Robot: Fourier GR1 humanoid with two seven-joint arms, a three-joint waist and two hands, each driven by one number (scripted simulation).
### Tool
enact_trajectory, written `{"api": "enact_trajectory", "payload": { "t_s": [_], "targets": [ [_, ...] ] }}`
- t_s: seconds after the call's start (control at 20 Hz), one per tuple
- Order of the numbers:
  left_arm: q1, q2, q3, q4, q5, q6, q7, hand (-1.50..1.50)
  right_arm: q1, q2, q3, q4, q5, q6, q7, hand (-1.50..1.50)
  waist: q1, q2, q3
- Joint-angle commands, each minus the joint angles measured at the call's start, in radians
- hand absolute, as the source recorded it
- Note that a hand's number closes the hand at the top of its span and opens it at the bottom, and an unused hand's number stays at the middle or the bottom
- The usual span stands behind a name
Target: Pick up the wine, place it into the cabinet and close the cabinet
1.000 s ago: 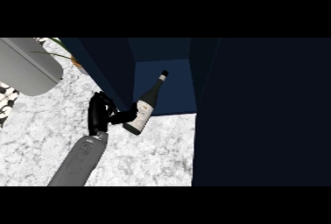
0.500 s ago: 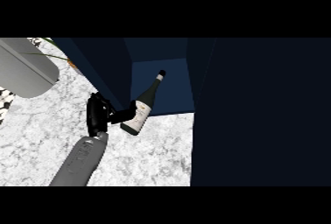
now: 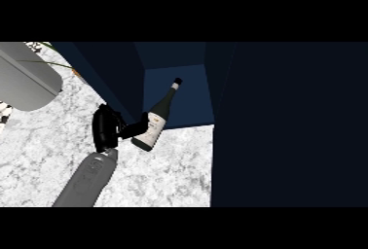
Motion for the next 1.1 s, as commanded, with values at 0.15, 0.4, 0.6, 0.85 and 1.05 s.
{"api": "enact_trajectory", "payload": {
  "t_s": [0.15, 0.4, 0.6, 0.85, 1.05],
  "targets": [
    [-0.228, -0.082, -0.101, 0.150, -0.119, -0.023, 0.098, 1.50, -0.004, 0.002, -0.002, -0.030, -0.068, 0.012, 0.009, -1.50, -0.053, 0.032, -0.015],
    [-0.218, -0.092, -0.099, 0.117, -0.115, -0.010, 0.122, 1.50, 0.009, 0.006, 0.003, -0.006, -0.063, 0.020, -0.001, -1.50, -0.066, 0.032, -0.015],
    [-0.206, -0.083, -0.098, 0.109, -0.131, 0.010, 0.176, 1.50, -0.004, -0.004, -0.007, -0.004, -0.063, 0.037, -0.009, -1.50, -0.080, 0.037, -0.014],
    [-0.173, -0.080, -0.112, 0.114, -0.195, 0.063, 0.246, 1.50, -0.007, -0.009, -0.010, -0.013, -0.066, 0.044, 0.000, -1.50, -0.093, 0.039, -0.012],
    [-0.162, -0.070, -0.119, 0.127, -0.257, 0.094, 0.277, 1.50, -0.007, -0.007, -0.028, 0.000, -0.077, 0.046, -0.011, -1.50, -0.086, 0.040, -0.013]
  ]
}}
